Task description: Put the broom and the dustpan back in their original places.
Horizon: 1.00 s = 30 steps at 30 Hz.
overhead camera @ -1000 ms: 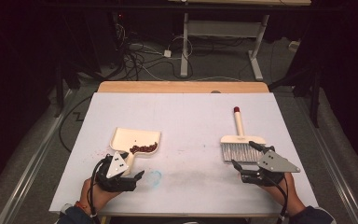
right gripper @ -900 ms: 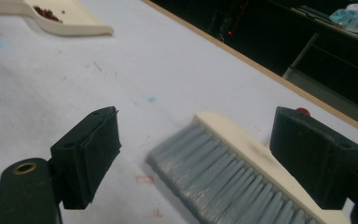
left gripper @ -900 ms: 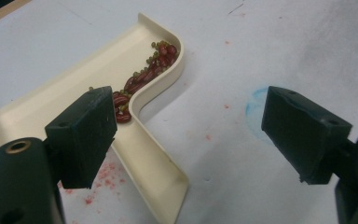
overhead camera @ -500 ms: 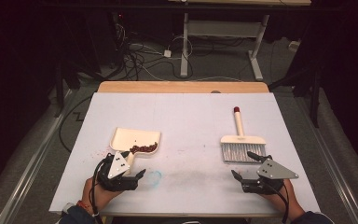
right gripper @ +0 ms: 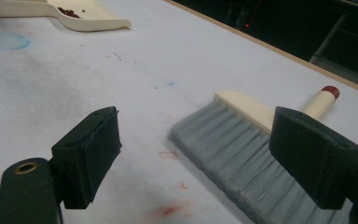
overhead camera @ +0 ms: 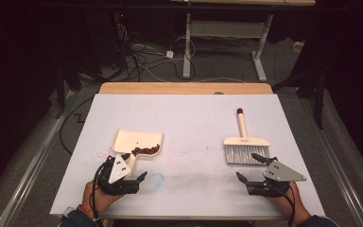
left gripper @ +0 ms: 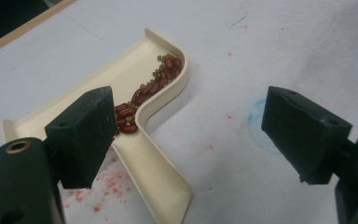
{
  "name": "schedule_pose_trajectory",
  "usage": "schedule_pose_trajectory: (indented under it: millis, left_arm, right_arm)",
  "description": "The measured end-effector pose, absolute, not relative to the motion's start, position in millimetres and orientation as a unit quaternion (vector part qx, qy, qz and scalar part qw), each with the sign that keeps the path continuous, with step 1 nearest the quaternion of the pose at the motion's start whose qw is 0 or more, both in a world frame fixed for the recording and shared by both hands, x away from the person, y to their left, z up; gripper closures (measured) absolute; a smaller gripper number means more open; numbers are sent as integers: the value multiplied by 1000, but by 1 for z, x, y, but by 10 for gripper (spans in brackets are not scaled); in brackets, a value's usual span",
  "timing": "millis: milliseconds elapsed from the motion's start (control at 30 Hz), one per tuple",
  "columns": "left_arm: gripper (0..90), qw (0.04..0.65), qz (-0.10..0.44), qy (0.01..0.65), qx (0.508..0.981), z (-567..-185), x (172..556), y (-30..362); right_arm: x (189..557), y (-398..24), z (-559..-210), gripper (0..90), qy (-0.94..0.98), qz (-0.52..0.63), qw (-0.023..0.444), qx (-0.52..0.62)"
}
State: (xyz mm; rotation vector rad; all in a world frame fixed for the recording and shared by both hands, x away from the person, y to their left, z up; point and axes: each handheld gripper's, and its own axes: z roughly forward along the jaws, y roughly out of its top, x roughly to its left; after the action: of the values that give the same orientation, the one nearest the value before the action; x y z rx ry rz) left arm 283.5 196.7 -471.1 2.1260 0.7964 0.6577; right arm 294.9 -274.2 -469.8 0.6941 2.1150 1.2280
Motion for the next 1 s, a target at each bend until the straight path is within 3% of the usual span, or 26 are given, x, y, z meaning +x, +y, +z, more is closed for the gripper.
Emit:
schedule_pose_trajectory:
  millis: [1000]
  left_arm:
    - [176,372,251,302,841,-473,285,192]
  right_arm:
    - [288,-274,-463,167,792,455,314,258]
